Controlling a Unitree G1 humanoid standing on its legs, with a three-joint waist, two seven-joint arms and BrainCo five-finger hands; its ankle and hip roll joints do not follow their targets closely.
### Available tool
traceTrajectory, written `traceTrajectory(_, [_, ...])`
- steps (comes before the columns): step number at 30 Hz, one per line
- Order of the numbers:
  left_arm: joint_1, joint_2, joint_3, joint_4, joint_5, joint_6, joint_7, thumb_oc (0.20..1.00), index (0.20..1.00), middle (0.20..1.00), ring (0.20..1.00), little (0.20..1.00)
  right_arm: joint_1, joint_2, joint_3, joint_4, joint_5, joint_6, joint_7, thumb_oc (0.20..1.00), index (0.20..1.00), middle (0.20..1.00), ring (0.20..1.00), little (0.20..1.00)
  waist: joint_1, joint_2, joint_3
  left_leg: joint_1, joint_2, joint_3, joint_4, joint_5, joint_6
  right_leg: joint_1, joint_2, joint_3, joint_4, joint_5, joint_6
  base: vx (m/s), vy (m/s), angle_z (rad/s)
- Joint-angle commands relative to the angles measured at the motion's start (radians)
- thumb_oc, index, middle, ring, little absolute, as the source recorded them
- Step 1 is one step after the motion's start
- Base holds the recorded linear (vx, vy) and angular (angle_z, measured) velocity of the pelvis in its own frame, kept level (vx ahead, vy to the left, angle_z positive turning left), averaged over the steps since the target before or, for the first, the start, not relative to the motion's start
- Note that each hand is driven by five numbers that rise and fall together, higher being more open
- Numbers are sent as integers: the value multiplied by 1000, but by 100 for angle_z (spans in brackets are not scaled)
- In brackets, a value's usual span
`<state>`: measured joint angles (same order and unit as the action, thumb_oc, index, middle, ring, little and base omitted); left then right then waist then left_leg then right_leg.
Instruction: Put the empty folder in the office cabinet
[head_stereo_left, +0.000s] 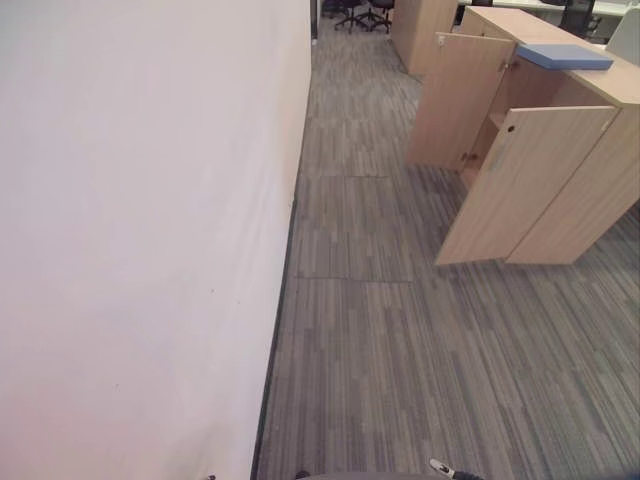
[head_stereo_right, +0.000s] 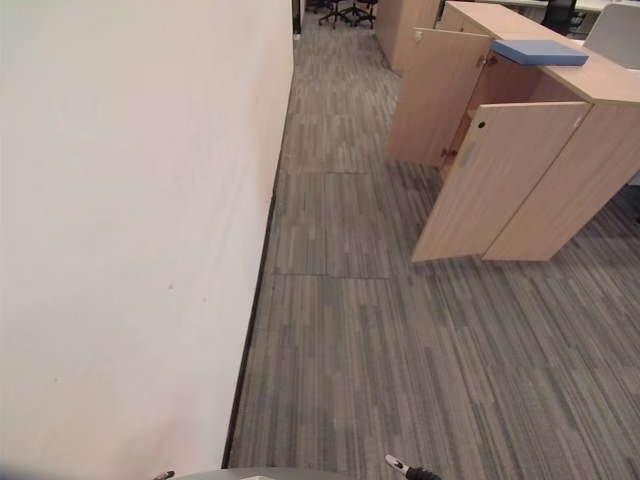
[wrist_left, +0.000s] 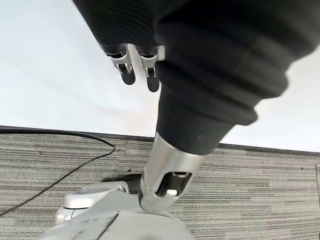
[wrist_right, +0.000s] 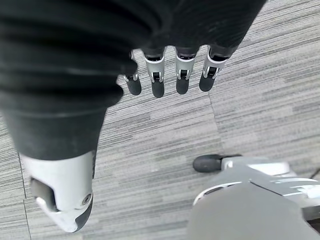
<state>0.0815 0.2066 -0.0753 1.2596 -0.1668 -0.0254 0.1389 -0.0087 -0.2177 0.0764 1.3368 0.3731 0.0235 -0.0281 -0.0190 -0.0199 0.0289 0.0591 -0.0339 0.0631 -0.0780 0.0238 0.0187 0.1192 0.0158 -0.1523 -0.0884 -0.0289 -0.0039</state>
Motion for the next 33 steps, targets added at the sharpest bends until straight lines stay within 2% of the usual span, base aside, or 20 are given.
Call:
traceTrajectory(1, [-45, -6, 23, 60, -59, -24, -2, 1000, 1000, 1000, 1000, 1000, -41, 2, -15, 51, 30, -22, -12, 1000, 1000, 1000, 1000, 1000, 8, -5, 0, 33, 36, 36, -9, -59, -59, -27, -51, -32, 1, 39, 129, 0, 0, 0])
traceTrajectory(13, [-47, -7, -3, 52, -15, -30, 34, 1000, 1000, 1000, 1000, 1000, -40, 13, -10, 59, 39, -26, -22, 1000, 1000, 1000, 1000, 1000, 11, -11, 2, 39, 36, 33, -9, -61, -60, -20, -52, -35, 1, 36, 129, 0, 0, 0])
traceTrajectory(22, [-42, -9, 15, 64, -55, -27, -15, 1000, 1000, 1000, 1000, 1000, -40, 9, -7, 58, 72, -13, 35, 1000, 1000, 1000, 1000, 1000, 10, -9, 3, 43, 37, 35, -9, -64, -60, -21, -51, -33, 1, 37, 129, 0, 0, 0])
traceTrajectory(30, [-39, -12, 12, 61, -56, -24, -26, 1000, 1000, 1000, 1000, 1000, -34, -6, 19, 18, -5, -33, 8, 1000, 1000, 1000, 1000, 1000, 8, -10, 5, 46, 40, 35, -9, -65, -61, -18, -51, -35, 1, 35, 129, 0, 0, 0])
traceTrajectory(33, [-41, -11, 10, 75, -48, -16, -35, 1000, 1000, 1000, 1000, 1000, -44, -15, 70, 18, -125, -28, -21, 1000, 1000, 1000, 1000, 1000, 9, -9, 9, 47, 40, 37, -9, -64, -60, -18, -51, -36, 1, 36, 129, 0, 0, 0])
